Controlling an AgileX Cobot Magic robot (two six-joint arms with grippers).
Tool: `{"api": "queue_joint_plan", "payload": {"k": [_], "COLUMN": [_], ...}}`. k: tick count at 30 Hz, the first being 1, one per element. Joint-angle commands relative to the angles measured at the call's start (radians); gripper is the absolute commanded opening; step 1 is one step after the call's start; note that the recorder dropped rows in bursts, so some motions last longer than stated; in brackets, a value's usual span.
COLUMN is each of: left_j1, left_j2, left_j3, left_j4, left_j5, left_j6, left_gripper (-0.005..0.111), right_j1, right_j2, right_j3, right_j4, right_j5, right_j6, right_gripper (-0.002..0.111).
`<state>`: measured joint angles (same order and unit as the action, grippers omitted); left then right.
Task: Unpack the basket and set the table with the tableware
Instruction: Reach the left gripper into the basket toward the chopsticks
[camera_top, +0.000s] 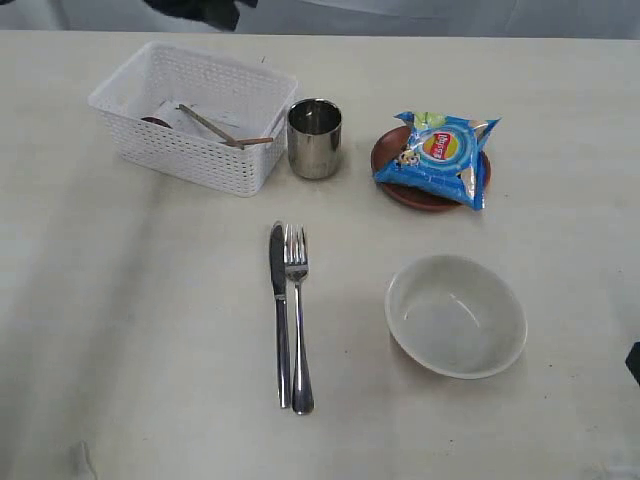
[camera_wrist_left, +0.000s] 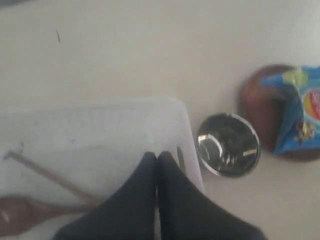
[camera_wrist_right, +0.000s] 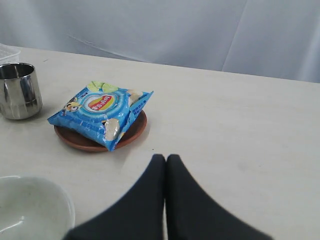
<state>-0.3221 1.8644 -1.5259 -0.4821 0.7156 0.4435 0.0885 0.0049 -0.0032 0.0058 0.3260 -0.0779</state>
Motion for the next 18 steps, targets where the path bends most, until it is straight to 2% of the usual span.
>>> {"api": "queue_joint_plan", "payload": {"k": [1,4,7,11,18], "left_j1": [0.008,0.004,0.004,0.004,0.01], "left_j2": [0.04,0.06,0.081,0.122,0.166], "left_j3": [0.007,0.007,0.01,0.01,0.01], "left_j4": [-0.002,0.012,0.101,0.284,0.458], "left_j5": [0.145,0.164,0.162,0.196,0.216], "left_j6": [0.09,0.157,0.062,-0.038,-0.123], "left_gripper": [0.011,0.03,0.045,0.047,0.047], "right_j1": [-0.005,-0.005,-0.005,-0.005,-0.005], "right_j2": [-0.005,-0.005,-0.005,-0.005,-0.005], "right_j3": [0.003,0.003,0.003,0.003,0.003], "right_j4": [-0.006,-0.006,-0.006,-0.006,-0.006], "right_j5": [-0.004,-0.004,-0.004,-0.004,-0.004], "right_j6": [0.002,0.002,0.002,0.002,0.002], "right_gripper": [0.0,0.0,0.0,0.0,0.0]}}
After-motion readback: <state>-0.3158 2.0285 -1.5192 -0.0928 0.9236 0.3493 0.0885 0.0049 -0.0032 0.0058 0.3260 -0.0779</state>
